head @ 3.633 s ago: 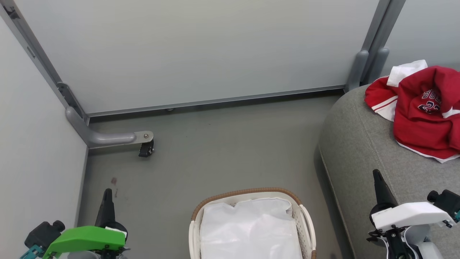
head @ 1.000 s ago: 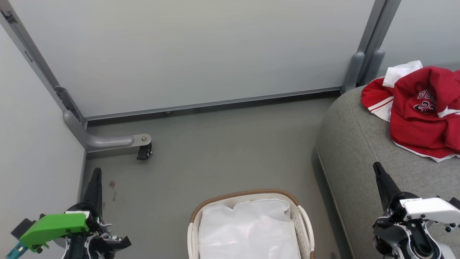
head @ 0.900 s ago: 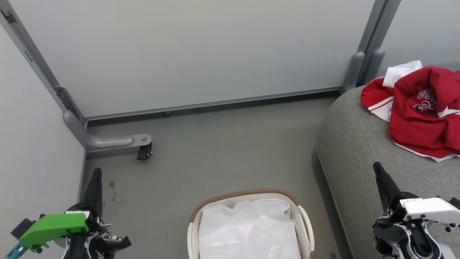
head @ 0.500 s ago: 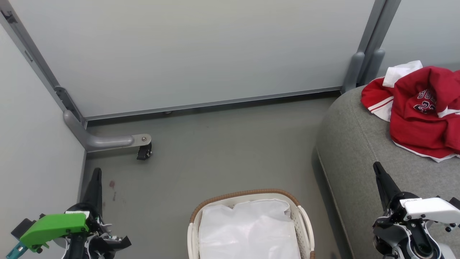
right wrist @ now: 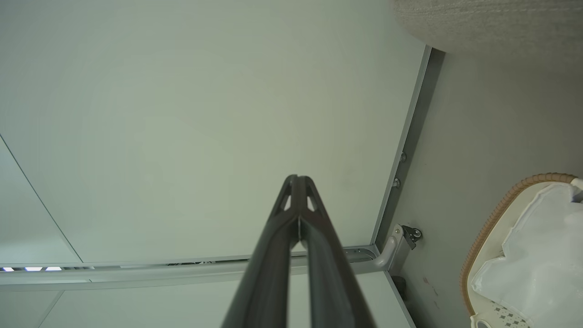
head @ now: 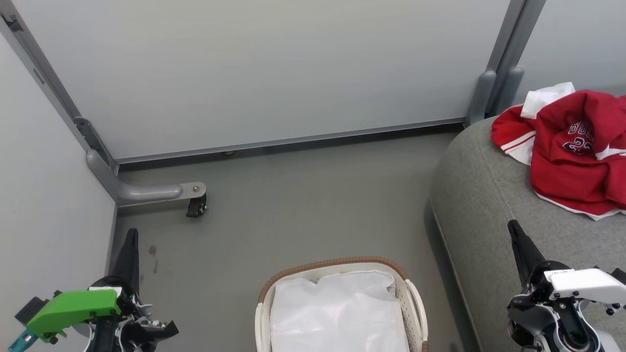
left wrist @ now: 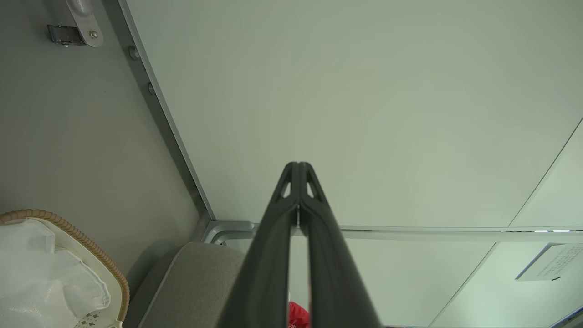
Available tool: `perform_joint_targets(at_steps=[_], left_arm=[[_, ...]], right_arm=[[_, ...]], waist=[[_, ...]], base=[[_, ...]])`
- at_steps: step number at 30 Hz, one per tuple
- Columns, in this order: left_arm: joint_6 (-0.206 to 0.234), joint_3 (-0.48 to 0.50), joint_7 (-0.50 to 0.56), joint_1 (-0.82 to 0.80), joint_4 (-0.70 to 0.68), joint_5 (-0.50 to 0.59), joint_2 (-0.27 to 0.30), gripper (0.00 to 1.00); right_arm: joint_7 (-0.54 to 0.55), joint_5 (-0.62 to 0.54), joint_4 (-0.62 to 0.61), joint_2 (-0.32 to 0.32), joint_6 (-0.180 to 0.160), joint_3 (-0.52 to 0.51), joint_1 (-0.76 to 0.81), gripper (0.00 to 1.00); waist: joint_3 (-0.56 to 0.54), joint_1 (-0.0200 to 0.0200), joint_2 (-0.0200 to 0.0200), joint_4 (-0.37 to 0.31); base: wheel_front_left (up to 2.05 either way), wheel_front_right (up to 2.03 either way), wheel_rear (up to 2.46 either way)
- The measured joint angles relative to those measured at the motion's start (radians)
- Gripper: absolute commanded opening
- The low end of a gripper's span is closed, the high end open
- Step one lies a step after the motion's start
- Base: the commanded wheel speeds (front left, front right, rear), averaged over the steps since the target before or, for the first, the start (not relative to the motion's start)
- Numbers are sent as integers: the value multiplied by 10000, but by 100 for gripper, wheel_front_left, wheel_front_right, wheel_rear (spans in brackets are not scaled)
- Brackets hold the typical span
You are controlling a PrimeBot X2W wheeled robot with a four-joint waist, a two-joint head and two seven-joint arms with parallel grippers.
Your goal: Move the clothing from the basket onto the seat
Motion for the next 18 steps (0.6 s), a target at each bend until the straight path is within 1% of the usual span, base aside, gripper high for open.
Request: perform_joint_targets(at_steps=[18], left_arm=[[0,0,0,0,0,0,0,0]], right_arm=[[0,0,0,0,0,0,0,0]], waist=[[0,0,0,0]], base=[[0,0,0]])
